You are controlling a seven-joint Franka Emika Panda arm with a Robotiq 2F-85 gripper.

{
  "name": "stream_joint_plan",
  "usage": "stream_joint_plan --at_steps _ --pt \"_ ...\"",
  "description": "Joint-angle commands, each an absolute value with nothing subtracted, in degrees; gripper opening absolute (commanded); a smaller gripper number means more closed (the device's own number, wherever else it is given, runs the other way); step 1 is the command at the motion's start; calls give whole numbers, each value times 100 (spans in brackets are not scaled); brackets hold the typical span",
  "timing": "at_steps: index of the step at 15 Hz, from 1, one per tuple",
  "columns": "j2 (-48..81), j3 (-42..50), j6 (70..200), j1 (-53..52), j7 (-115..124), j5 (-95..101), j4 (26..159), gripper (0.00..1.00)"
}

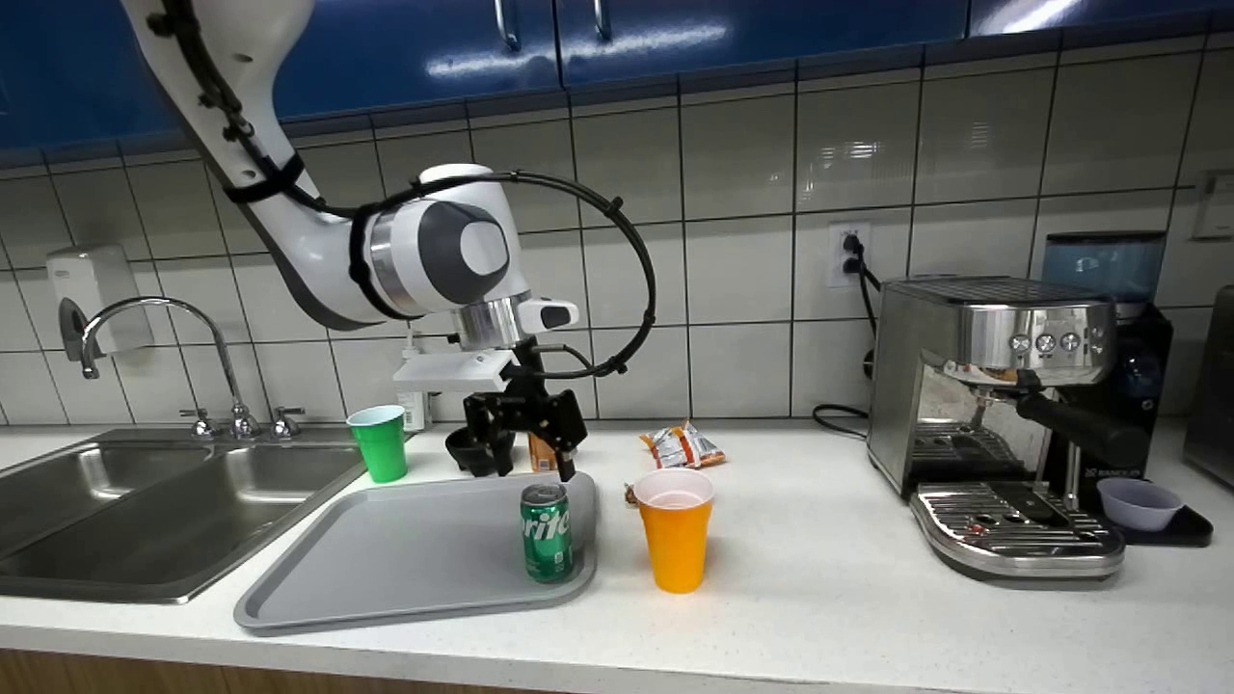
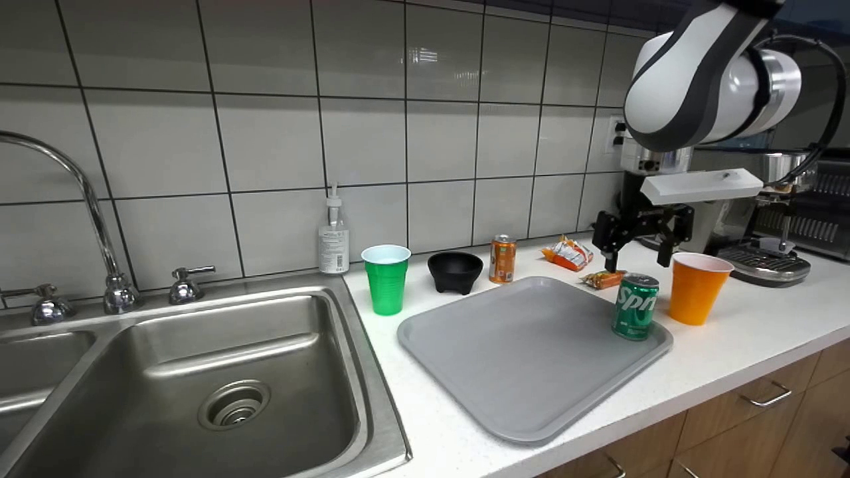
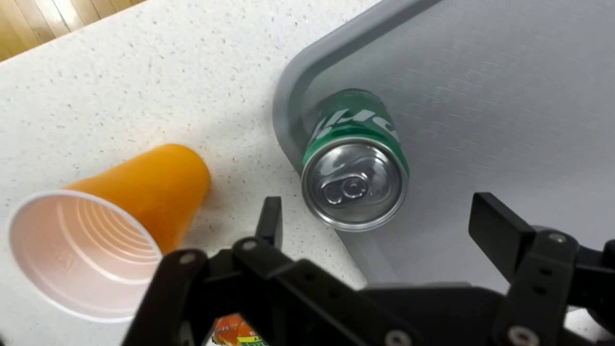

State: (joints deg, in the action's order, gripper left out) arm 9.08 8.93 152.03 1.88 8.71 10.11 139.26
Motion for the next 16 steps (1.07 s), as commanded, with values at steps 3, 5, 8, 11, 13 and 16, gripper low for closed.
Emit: stream_joint_plan --at_steps 3,5,8,11,13,16 --pt "949 852 15265 343 812 865 13992 100" --pt "1010 838 15256 355 785 779 13975 100" --pt "1122 823 15251 359 756 624 13937 100" --pt "1230 829 15245 366 744 507 13897 100" --pt "1294 831 15235 370 734 447 13867 100" --pt "1365 842 15224 373 738 415 13829 100"
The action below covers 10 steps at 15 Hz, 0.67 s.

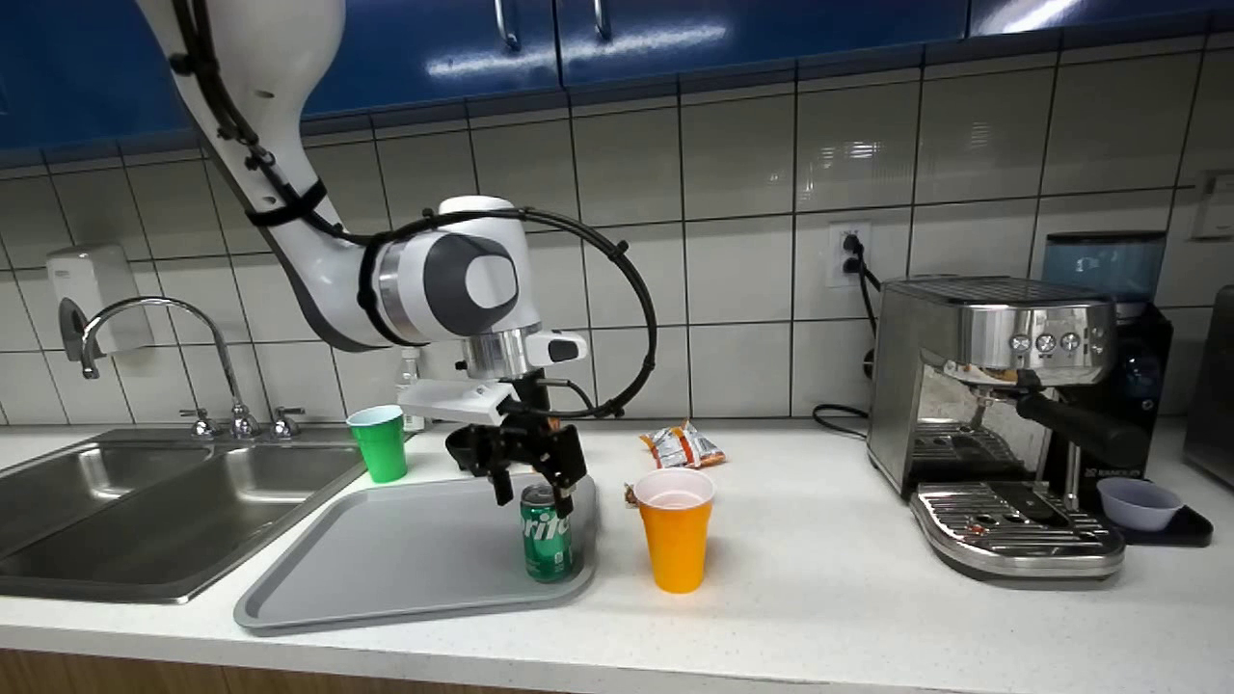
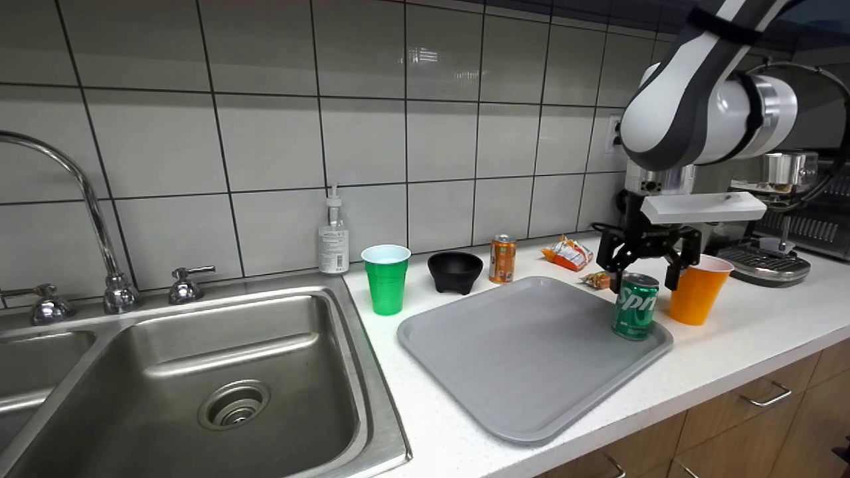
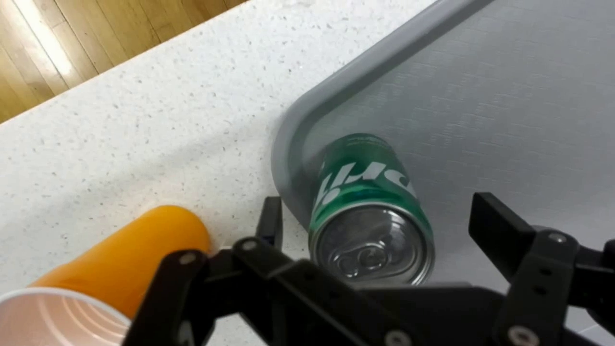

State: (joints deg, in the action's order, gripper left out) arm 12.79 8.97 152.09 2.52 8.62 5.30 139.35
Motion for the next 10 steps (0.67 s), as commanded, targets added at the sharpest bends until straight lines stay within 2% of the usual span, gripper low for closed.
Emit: stream_joint_plan --at_steps 1,10 --pt "1383 848 15228 377 742 407 13816 100" --pt "1554 840 15257 405 781 266 13613 100"
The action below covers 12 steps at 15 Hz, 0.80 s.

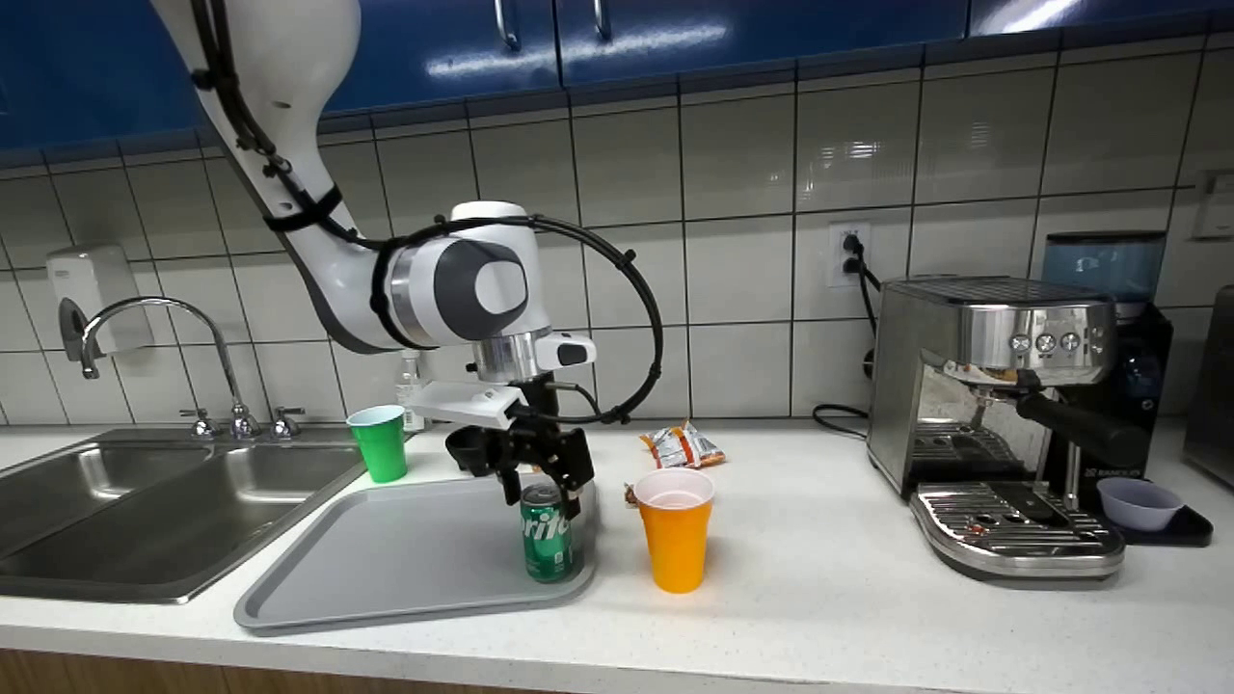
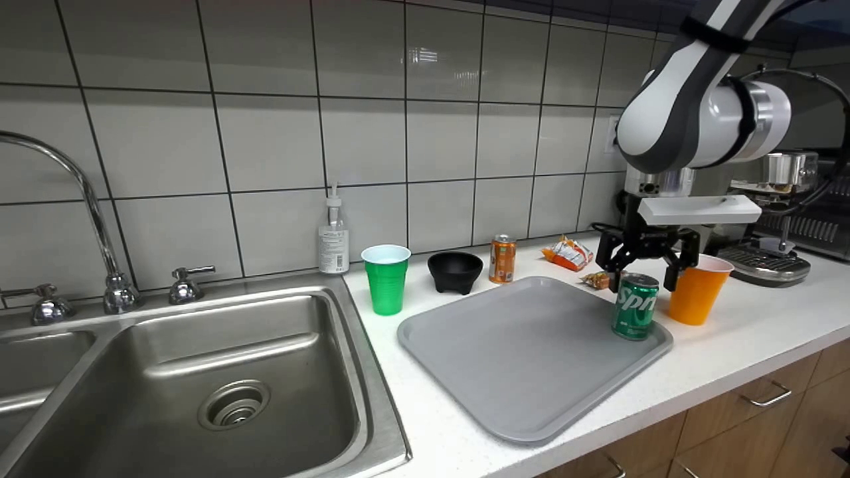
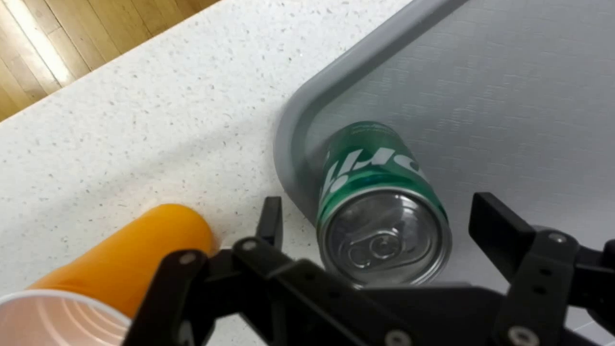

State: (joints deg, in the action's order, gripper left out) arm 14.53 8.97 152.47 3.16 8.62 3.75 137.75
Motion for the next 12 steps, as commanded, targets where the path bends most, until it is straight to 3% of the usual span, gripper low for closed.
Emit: stream_joint_plan --at_steps 1,2,3,7,12 --pt "1578 842 15256 398 784 275 13590 100" --pt "1602 838 15250 399 775 271 13570 75" --pt "1616 833 15247 401 765 263 13556 74" --pt "1630 822 15248 397 758 249 13518 42" --pt "1496 806 15216 358 770 276 13590 39"
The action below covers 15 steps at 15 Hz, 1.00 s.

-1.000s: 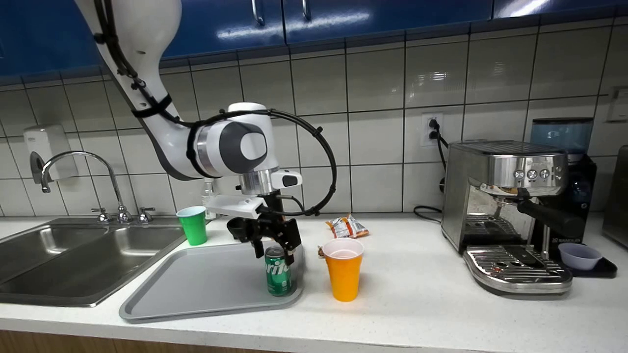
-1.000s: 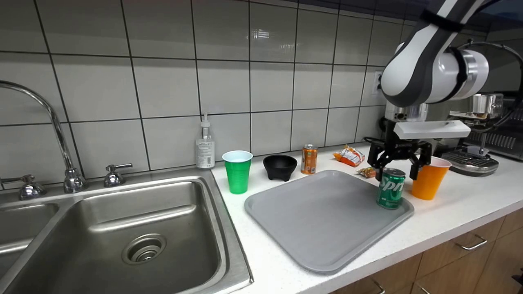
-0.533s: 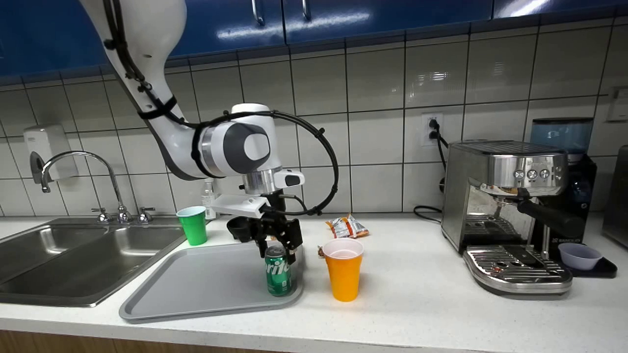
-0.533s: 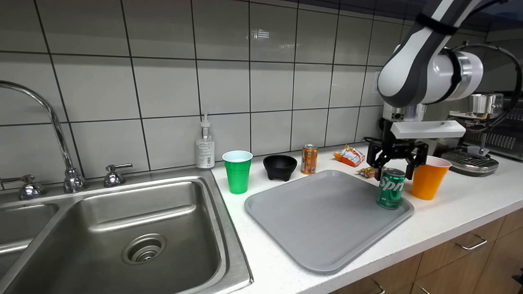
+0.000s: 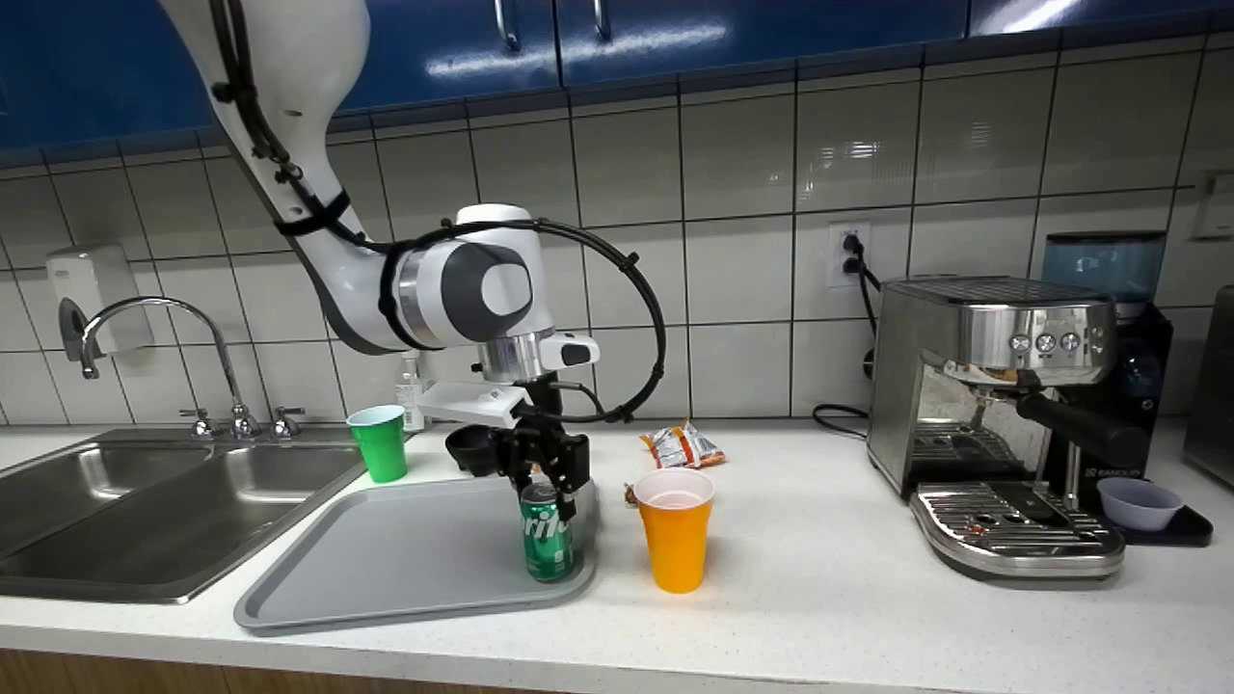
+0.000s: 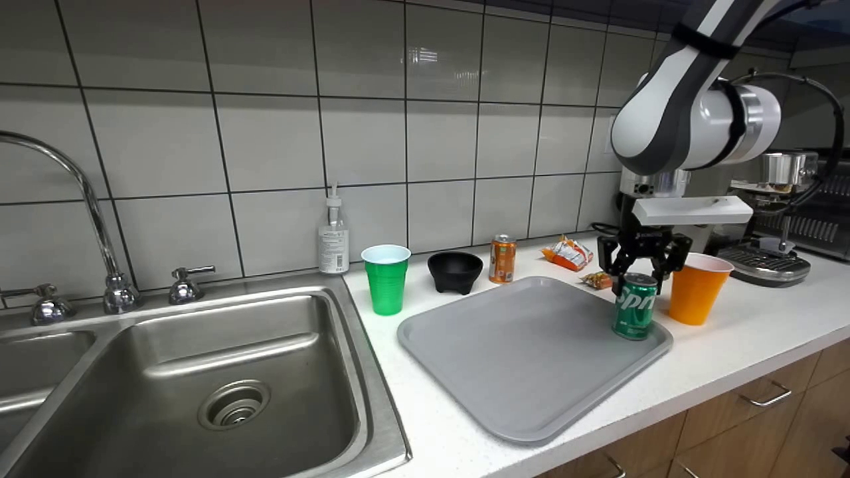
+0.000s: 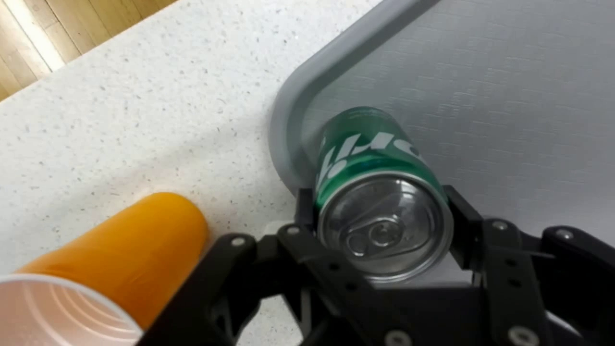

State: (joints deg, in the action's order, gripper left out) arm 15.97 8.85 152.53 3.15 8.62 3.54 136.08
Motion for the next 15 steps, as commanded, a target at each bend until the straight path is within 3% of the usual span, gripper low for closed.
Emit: stream_joint_plan --at_steps 1,15 --pt "1468 808 15213 338 793 300 13610 39" --pt "958 486 15155 -110 1005 398 13916 39"
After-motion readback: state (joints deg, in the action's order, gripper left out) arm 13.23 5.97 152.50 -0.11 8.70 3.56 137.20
